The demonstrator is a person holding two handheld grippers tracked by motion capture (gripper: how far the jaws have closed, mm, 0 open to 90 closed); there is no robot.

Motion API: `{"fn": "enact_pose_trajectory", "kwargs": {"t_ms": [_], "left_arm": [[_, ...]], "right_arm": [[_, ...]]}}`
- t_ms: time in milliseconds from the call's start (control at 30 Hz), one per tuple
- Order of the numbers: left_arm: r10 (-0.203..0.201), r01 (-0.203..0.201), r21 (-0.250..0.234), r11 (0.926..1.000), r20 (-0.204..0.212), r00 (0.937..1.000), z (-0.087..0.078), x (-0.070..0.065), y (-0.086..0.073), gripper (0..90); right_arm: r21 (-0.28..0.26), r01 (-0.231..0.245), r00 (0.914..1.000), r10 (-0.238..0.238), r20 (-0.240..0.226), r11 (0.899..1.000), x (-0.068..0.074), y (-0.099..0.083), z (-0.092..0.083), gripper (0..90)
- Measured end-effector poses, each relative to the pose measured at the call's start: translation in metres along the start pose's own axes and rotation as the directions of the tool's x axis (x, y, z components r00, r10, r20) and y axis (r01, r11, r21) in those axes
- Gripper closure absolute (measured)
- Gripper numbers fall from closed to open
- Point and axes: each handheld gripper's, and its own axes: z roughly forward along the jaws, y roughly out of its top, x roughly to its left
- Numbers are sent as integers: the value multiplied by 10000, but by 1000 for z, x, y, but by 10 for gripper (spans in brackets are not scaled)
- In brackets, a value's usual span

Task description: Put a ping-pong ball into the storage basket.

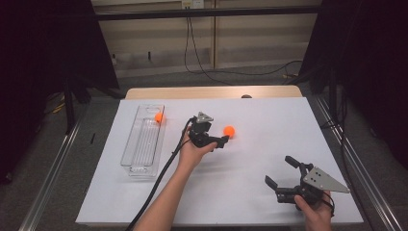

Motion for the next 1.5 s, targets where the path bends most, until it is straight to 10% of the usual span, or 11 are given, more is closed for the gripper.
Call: {"fn": "enact_pose_trajectory", "kwargs": {"t_ms": [1500], "left_arm": [[62,-54,341,9994,-239,9997,31,-8,6,111]], "right_arm": [[-55,-71,10000,71,-19,10000,0,0,-1,23]]}}
